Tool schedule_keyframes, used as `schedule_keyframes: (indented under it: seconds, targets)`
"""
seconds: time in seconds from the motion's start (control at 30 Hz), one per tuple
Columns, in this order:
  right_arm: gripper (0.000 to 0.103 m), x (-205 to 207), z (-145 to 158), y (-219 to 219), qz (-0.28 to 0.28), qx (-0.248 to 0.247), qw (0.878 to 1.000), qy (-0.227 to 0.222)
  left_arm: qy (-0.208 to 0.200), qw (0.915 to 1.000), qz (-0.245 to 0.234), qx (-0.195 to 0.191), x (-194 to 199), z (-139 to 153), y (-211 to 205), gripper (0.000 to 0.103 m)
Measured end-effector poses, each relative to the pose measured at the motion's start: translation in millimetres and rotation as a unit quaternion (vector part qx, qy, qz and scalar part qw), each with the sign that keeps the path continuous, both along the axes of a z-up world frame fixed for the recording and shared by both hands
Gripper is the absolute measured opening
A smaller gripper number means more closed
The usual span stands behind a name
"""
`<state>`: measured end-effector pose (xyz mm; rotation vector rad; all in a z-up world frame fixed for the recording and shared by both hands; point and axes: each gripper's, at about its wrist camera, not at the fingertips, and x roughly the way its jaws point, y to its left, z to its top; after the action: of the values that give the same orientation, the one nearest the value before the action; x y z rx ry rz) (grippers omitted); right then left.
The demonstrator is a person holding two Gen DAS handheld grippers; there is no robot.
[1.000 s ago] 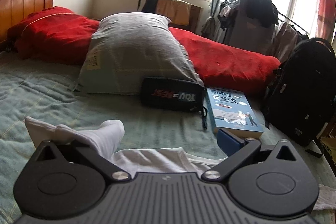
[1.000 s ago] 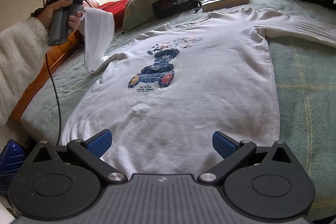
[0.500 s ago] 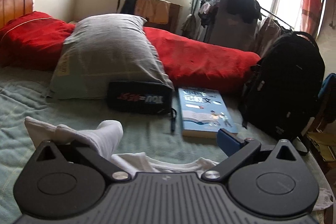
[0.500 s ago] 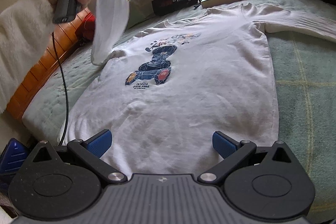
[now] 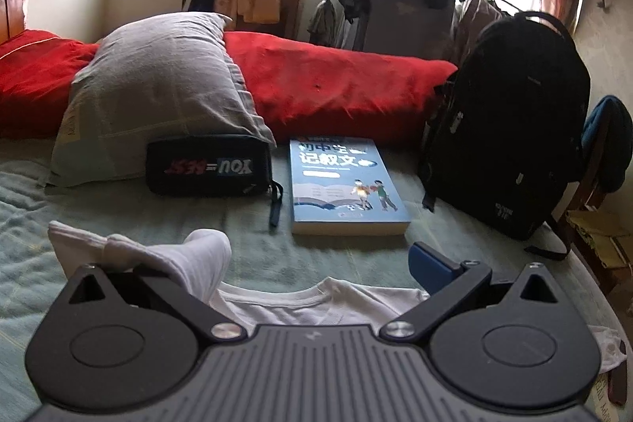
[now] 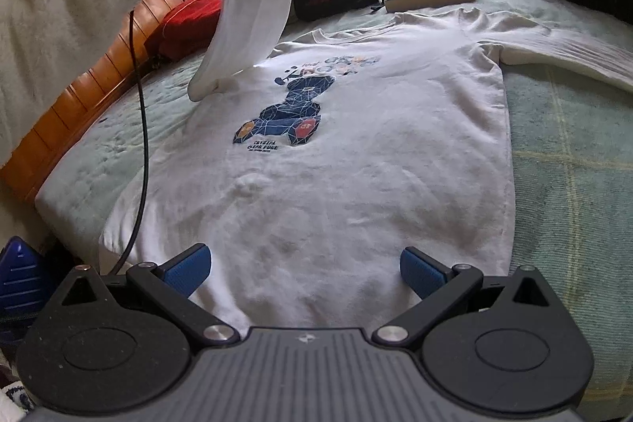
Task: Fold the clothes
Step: 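Lift the sleeve with the left gripper and carry it across the sweatshirt body, then lay the sleeve across the sweatshirt body and open the left gripper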
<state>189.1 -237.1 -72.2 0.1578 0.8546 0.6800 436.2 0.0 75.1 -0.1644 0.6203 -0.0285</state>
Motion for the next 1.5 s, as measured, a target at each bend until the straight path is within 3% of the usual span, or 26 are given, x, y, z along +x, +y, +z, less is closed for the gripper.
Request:
schedule_keyframes:
  seconds: [0.47,0.73,1.07,1.27,1.5]
  targets:
    - [0.103,1.8,-3.6,-12.1,-0.007,-0.001,1.000,-0.016,0.003,0.9990,-0.031,0.033,22.0,-12.0,-55.4,0.102]
    - [0.103,3.9,-4.6,-22.1,-0.016,0.011,1.000,-0.013,0.016,0.9979,-0.057,0.026,27.4,-23.3,-76.4,0.102]
    - [0.103,5.7,-5.1,-29.9,-0.025,0.022,0.999,-0.010,0.059,0.9926,-0.100,0.034,25.9,-51.1,-94.1,0.102]
    - [0.103,6.5,1.4,-43.6,-0.039,0.053,0.998,-0.018,0.074,0.9883,-0.128,0.038,23.2,-65.3,-107.6,0.102]
    - [0.103,10.0,-1.1,-47.4,-0.051,0.048,0.997,-0.010,0.104,0.9822,-0.150,0.046,23.1,-103.4,-124.8,0.102]
